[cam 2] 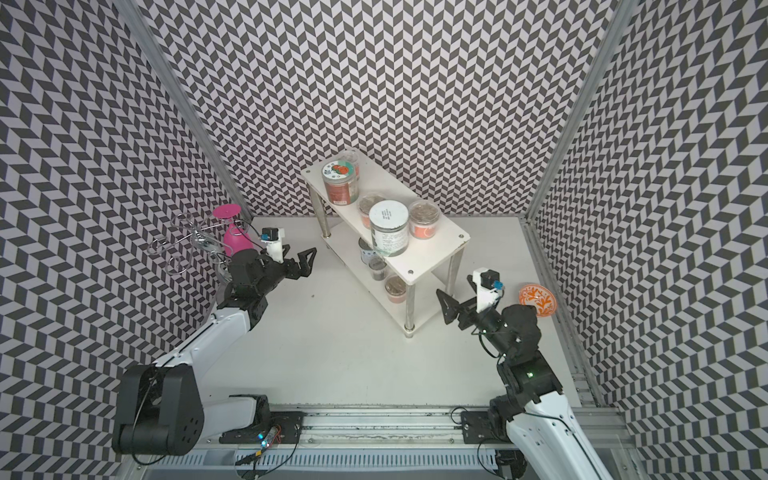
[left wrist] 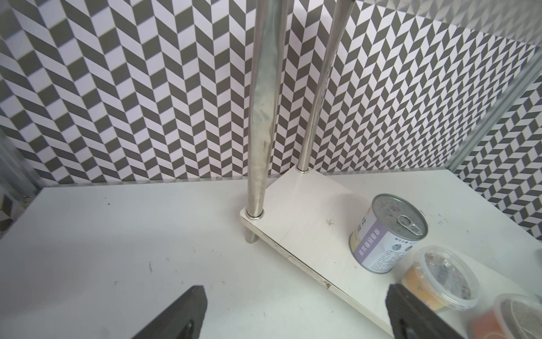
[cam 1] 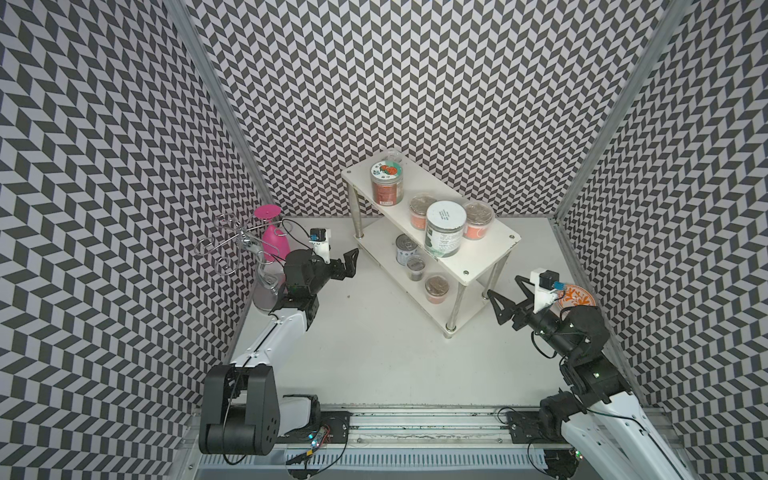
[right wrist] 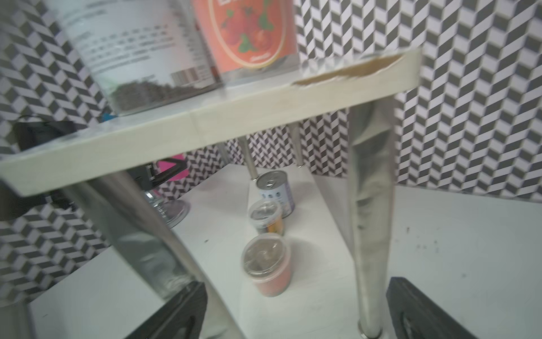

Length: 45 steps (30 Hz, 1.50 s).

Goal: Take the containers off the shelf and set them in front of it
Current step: Adjust the shelf at the center of the board.

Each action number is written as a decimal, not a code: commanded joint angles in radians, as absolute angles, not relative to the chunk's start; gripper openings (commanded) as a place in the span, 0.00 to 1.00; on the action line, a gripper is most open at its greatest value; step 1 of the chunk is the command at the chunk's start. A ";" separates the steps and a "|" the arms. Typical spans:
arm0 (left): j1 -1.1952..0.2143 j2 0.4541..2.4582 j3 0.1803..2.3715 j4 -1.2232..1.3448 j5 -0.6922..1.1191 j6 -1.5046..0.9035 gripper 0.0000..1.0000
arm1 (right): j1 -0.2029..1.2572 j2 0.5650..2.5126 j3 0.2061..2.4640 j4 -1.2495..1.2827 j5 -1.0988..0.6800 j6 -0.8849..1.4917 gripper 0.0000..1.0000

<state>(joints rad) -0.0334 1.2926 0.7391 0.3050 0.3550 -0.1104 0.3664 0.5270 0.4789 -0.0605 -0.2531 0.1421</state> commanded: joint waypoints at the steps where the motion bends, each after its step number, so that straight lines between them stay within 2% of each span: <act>1: -0.038 1.322 0.791 0.241 0.421 -0.136 1.00 | 0.519 0.523 0.504 -0.084 -0.134 0.206 1.00; 9: -0.039 1.333 0.794 0.266 0.425 -0.157 1.00 | 0.961 0.639 0.472 0.134 0.356 0.269 0.96; 12: -0.040 1.337 0.799 0.273 0.419 -0.164 1.00 | 1.061 0.720 0.504 0.145 0.495 0.306 0.95; 18: -0.039 1.338 0.798 0.283 0.408 -0.170 1.00 | 1.075 0.790 0.477 0.230 0.593 0.377 0.82; 25: -0.039 1.325 0.796 0.270 0.402 -0.157 1.00 | 1.075 0.911 0.516 0.269 0.618 0.333 0.74; 31: -0.040 1.327 0.795 0.267 0.404 -0.158 1.00 | 1.075 0.980 0.539 0.276 0.713 0.343 0.65; 35: -0.040 1.325 0.798 0.259 0.400 -0.144 1.00 | 1.075 1.024 0.566 0.273 0.767 0.329 0.63; 38: -0.038 1.333 0.810 0.247 0.399 -0.138 1.00 | 1.076 1.017 0.555 0.316 0.776 0.284 0.54; 45: -0.037 1.370 0.844 0.244 0.405 -0.143 1.00 | 1.076 1.019 0.541 0.358 0.804 0.227 0.41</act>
<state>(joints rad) -0.0334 1.3544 0.8070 0.2523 0.4057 -0.1509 1.0763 1.0256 0.5385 0.2668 0.7582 0.2756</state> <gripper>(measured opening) 0.996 0.423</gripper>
